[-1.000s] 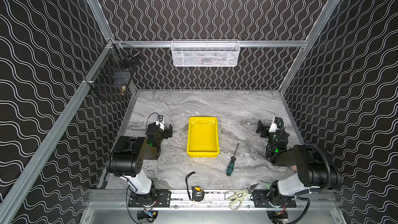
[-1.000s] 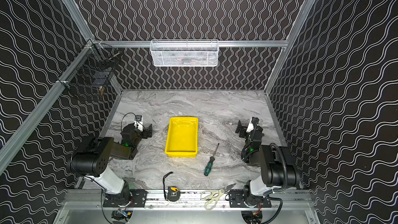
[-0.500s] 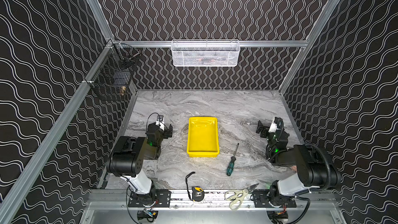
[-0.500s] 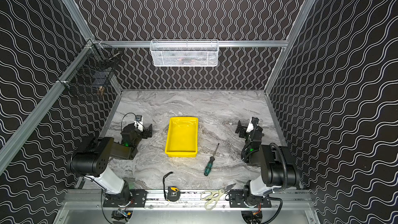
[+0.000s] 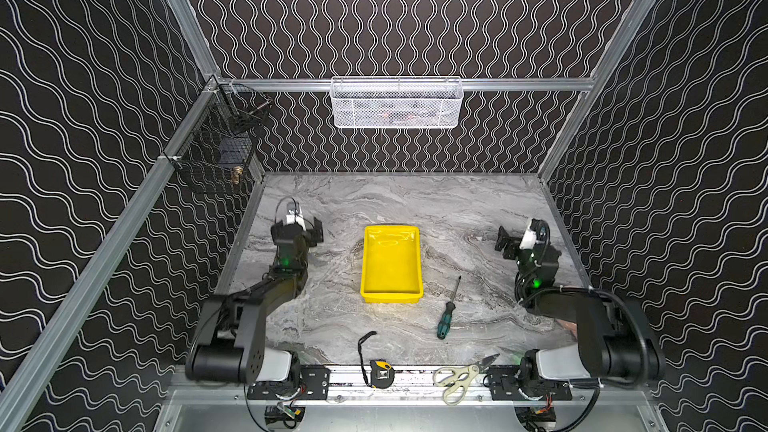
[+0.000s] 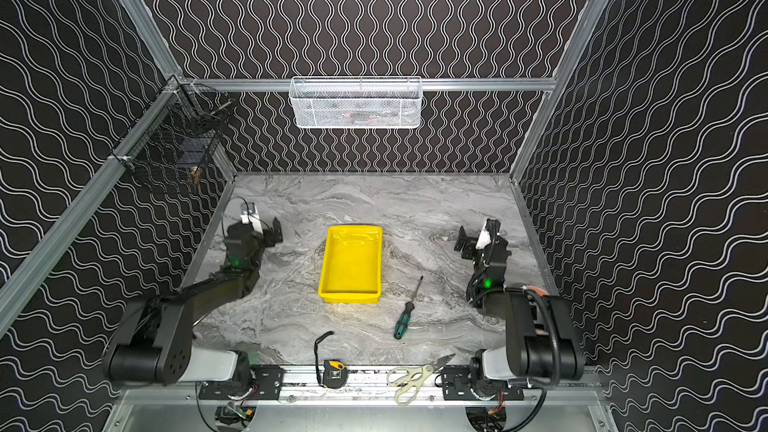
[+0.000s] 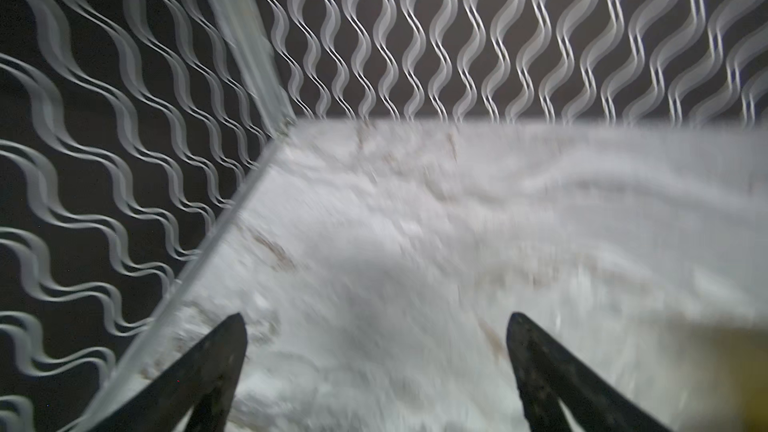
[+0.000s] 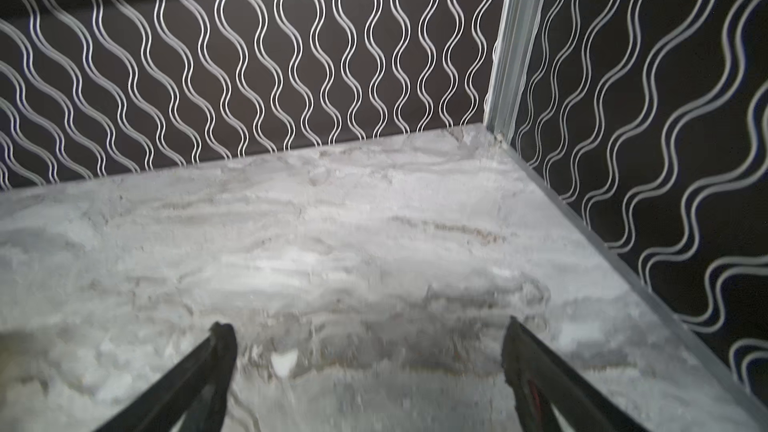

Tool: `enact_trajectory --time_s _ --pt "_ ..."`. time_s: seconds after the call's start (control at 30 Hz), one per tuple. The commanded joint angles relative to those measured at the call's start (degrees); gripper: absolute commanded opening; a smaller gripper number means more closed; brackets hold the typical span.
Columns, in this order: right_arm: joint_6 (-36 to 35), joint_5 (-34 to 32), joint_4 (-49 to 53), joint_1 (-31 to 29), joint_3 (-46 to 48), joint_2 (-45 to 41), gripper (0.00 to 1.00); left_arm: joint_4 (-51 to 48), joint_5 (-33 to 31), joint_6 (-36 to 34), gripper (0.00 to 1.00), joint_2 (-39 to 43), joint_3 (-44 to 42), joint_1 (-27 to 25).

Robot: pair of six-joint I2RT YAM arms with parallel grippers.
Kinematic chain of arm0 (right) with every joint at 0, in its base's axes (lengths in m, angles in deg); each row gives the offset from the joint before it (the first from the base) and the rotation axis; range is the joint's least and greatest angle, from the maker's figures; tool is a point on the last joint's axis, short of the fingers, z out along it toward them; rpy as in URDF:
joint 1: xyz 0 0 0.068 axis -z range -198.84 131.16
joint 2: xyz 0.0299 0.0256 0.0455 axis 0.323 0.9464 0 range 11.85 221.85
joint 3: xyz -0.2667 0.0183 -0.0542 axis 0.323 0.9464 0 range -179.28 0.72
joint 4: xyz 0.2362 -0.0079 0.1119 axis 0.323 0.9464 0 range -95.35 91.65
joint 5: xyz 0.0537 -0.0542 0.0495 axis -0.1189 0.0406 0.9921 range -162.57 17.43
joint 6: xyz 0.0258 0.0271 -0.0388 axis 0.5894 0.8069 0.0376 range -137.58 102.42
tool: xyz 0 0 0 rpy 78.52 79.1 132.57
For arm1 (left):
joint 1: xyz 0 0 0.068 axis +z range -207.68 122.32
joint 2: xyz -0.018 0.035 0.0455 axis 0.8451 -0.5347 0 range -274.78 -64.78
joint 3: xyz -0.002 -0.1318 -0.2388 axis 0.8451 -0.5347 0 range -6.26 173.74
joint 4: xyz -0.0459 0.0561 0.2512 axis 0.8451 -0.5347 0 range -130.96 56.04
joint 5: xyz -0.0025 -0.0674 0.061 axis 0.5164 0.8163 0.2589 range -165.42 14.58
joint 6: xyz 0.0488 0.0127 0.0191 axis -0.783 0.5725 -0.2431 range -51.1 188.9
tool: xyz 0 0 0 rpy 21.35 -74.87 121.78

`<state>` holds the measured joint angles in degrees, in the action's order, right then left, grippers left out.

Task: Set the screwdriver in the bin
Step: 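Reach the right gripper toward the green-handled screwdriver while the left arm lifts slightly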

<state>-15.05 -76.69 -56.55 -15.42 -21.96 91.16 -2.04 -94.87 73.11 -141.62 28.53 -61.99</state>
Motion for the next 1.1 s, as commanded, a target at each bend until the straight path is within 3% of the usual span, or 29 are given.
enact_trajectory --time_s 0.0,0.1,0.2,0.3,0.4,0.6,0.83,1.07 --pt "7.30 -1.32 23.25 -0.08 -8.37 -3.65 1.00 -26.00 -6.67 12.96 0.99 4.22 8.71 -0.08" --pt "11.01 4.70 41.31 -0.30 -18.88 -4.88 1.00 -42.83 -1.82 20.72 0.99 5.53 19.62 -0.38" --pt "12.84 6.38 54.28 -2.12 -26.00 -5.89 1.00 -52.25 6.50 24.08 0.99 5.84 26.55 -1.54" --pt "13.78 4.15 61.42 -5.57 -28.48 -8.90 1.00 -58.81 14.31 21.87 0.99 5.56 31.72 -2.36" --pt "15.08 4.00 66.09 -9.46 -29.11 -11.13 1.00 -63.75 17.07 18.63 0.99 6.22 35.00 -2.60" --pt "17.70 3.19 74.09 -17.81 -28.39 -13.65 0.99 -60.84 19.14 12.95 0.99 8.83 30.31 -2.97" --pt "27.18 2.04 80.21 -26.32 -24.94 -16.79 0.93 -62.42 22.27 9.70 0.99 7.14 31.33 -3.50" --pt "35.29 -1.37 85.74 -35.37 -24.51 -14.82 0.90 -61.55 20.01 11.08 0.99 9.79 27.89 -3.51"
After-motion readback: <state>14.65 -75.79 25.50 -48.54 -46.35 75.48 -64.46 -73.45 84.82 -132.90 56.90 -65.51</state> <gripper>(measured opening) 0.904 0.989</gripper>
